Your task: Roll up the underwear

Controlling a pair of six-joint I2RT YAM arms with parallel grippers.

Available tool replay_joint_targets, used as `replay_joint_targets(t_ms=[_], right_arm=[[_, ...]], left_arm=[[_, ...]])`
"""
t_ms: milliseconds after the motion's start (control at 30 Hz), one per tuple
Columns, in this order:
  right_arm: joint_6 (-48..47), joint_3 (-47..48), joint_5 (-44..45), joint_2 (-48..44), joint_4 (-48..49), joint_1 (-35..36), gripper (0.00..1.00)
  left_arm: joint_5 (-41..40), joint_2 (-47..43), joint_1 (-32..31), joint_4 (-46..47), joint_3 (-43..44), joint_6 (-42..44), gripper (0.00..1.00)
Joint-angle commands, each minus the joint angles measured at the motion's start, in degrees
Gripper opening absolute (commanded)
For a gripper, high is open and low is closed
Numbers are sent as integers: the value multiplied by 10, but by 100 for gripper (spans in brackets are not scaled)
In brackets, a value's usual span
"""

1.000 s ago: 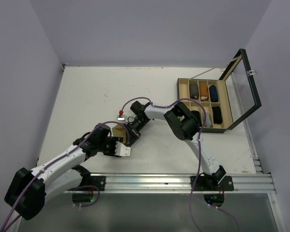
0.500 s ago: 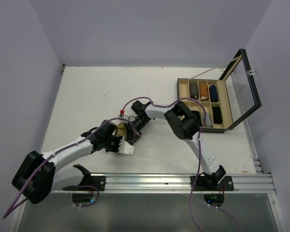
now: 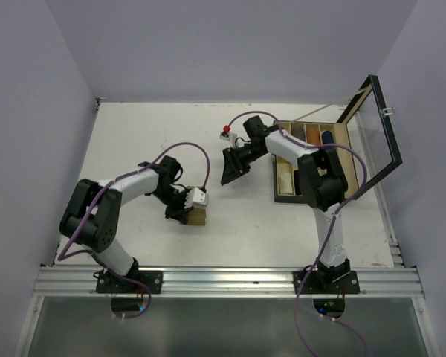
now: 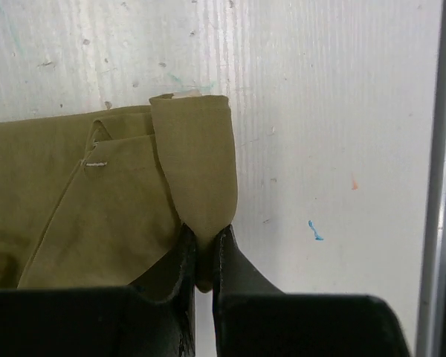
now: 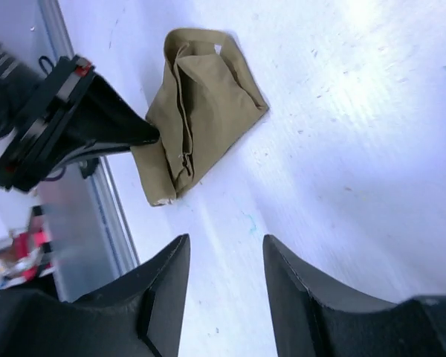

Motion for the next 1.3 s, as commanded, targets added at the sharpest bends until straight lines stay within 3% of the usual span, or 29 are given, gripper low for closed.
replay_joint_targets(t_ms=[0,200,333,400,533,700,867,900,967,1267], right_arm=[[-72,-26,55,-112,-6,-4,47],[-132,-134,84,-230,54,9,48],[-181,-182,147,-281,105,83,49],[-211,-223,188,-298,165,115,56],[-232,-241,231,-278,220,188,65],[-268,-297,290,-270,300,253,65],[-310,-341,314,-273,364,266,64],[-315,-341,316,-267,367,264,64],[-338,-348,308,-265,380,264,63],[-372,-315,266,-224,393,265,55]], left_arm=[[-14,132,44,-126,45,29,0],[14,292,90,-220,206,33,0],[35,362,107,-276,275,42,0],[39,374,107,-283,300,38,0],[40,384,107,-292,312,34,0],[39,387,107,-292,316,30,0],[38,379,107,-281,304,27,1],[38,373,107,-275,302,25,8],[37,367,107,-268,291,26,11],[38,366,107,-268,292,28,11]])
